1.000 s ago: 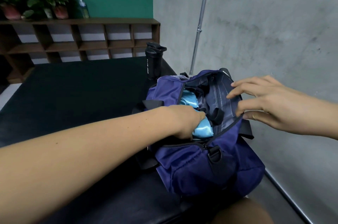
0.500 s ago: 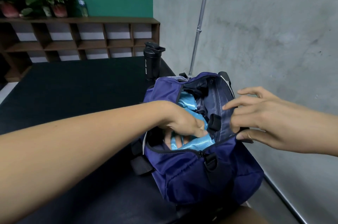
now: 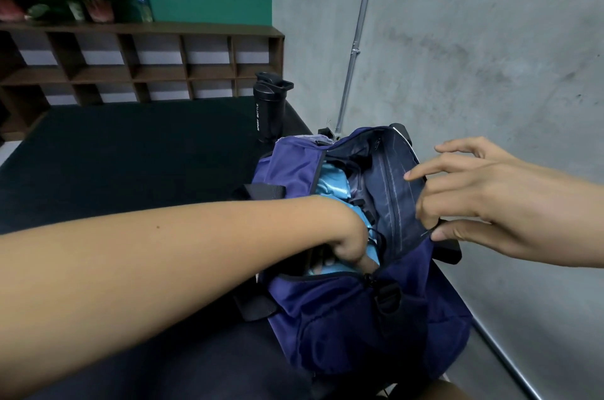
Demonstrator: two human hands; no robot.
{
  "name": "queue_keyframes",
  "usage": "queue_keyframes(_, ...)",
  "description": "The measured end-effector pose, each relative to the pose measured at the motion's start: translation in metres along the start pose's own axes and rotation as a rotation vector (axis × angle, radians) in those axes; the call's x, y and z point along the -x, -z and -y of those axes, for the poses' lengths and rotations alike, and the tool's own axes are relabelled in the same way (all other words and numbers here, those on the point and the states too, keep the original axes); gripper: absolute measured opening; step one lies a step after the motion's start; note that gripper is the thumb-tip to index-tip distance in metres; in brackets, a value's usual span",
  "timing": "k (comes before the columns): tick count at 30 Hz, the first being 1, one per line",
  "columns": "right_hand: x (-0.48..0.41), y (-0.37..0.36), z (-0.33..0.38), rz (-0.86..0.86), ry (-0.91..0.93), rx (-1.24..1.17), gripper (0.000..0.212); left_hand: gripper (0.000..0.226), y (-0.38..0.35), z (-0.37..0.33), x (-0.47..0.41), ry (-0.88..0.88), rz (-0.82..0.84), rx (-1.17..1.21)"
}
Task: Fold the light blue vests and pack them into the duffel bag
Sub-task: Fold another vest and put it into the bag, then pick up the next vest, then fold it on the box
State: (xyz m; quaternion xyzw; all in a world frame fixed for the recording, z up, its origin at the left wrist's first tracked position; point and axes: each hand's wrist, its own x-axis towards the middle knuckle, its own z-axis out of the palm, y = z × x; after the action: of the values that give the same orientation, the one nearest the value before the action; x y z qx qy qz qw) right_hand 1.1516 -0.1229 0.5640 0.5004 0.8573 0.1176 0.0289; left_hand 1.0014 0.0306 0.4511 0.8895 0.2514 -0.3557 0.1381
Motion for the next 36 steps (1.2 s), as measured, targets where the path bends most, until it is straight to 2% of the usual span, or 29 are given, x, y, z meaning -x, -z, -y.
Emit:
queue_keyframes(2, 0.001, -0.001, 0.001, -0.009, 0.002, -0.005, 0.016, 0.058, 0.008, 0.014, 0.009, 0.002, -0.007, 0.27)
queue_keyframes(5, 0.001, -0.003, 0.003, -0.012, 0.001, -0.022, 0.015, 0.035, 0.019, 0.026, 0.023, -0.154, 0.014, 0.473)
queue_keyframes(7, 0.002, -0.004, 0.004, -0.007, -0.007, -0.032, 0.014, 0.029, 0.021, 0.03, 0.025, -0.208, 0.062, 0.543)
queue_keyframes(12, 0.002, -0.007, 0.008, 0.03, -0.022, -0.04, 0.009, 0.037, 0.019, 0.035, 0.033, -0.243, 0.13, 0.572)
queue_keyframes(15, -0.002, -0.001, 0.017, 0.015, -0.065, -0.072, 0.011, 0.033, 0.024, 0.05, 0.059, -0.316, -0.01, 0.694)
queue_keyframes(21, -0.043, 0.009, 0.052, -0.138, -0.134, -0.252, 0.022, 0.025, -0.001, 0.096, 0.146, -0.38, -0.358, 0.954)
queue_keyframes(24, -0.079, 0.01, 0.082, -0.197, -0.122, -0.336, 0.012, 0.024, -0.036, 0.131, 0.192, -0.347, -0.472, 1.024)
queue_keyframes(28, -0.131, 0.007, 0.134, -0.246, -0.075, -0.474, 0.009, 0.022, -0.096, 0.178, 0.249, -0.23, -0.576, 1.071)
queue_keyframes(36, -0.236, -0.031, 0.237, -0.211, 0.005, -0.644, 0.004, 0.023, -0.218, 0.252, 0.343, 0.042, -0.737, 1.232)
